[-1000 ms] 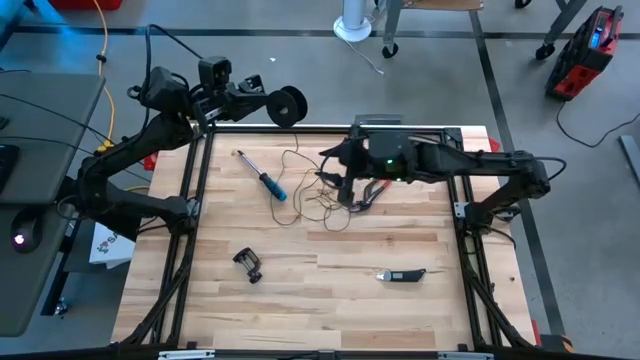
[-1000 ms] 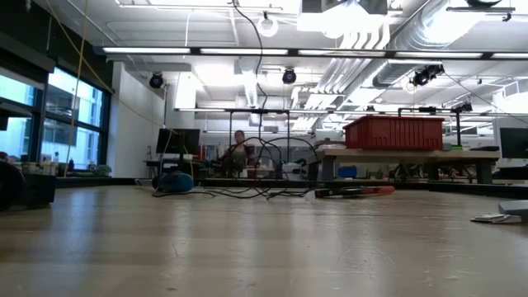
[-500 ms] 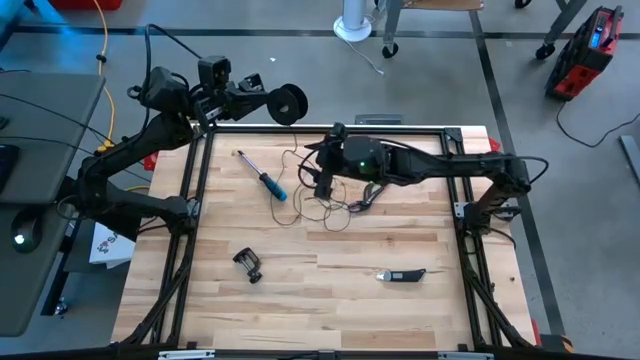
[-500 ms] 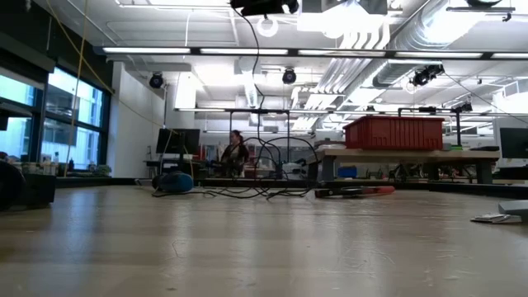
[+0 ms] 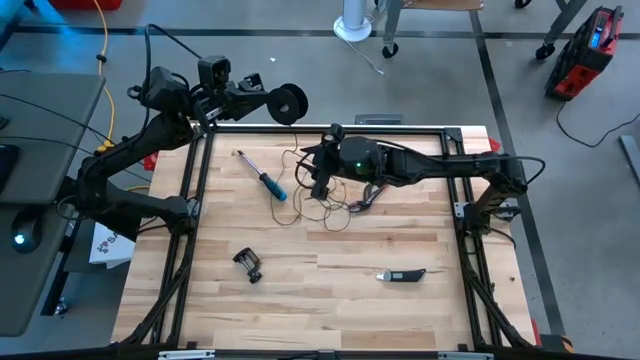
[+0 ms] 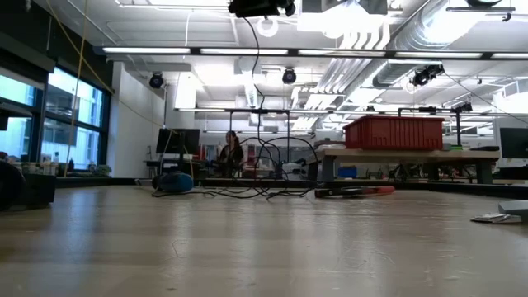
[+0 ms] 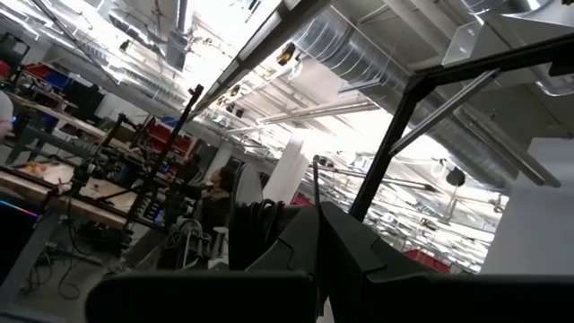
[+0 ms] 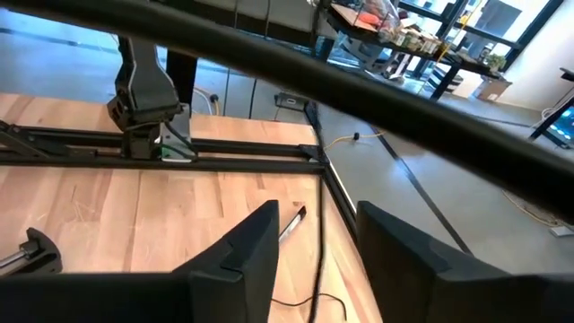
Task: Coil cords
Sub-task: Coil the black wire onto the black spool
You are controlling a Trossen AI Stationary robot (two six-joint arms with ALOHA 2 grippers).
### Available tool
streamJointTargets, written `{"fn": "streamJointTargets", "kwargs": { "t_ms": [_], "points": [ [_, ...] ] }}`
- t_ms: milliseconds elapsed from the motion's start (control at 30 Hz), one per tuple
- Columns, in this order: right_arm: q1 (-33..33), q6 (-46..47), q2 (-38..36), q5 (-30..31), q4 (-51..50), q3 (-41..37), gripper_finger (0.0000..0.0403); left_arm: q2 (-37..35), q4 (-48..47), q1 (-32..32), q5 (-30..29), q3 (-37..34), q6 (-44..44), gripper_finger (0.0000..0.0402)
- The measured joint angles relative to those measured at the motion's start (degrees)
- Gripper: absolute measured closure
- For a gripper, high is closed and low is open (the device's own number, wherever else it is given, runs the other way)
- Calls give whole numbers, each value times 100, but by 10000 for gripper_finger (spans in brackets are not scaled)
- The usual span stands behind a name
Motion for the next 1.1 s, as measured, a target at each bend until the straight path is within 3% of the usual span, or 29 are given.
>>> {"fn": "streamJointTargets", "kwargs": {
  "t_ms": [600,767,1100],
  "points": [
    [-21,-15,107,18,62,0,275,0,0,-2,3,0,0,401],
    [-22,-17,107,261,85,0,277,0,0,-2,4,0,0,401],
    [-20,-17,105,185,87,0,335,0,0,-2,4,0,2,401]
  ]
}}
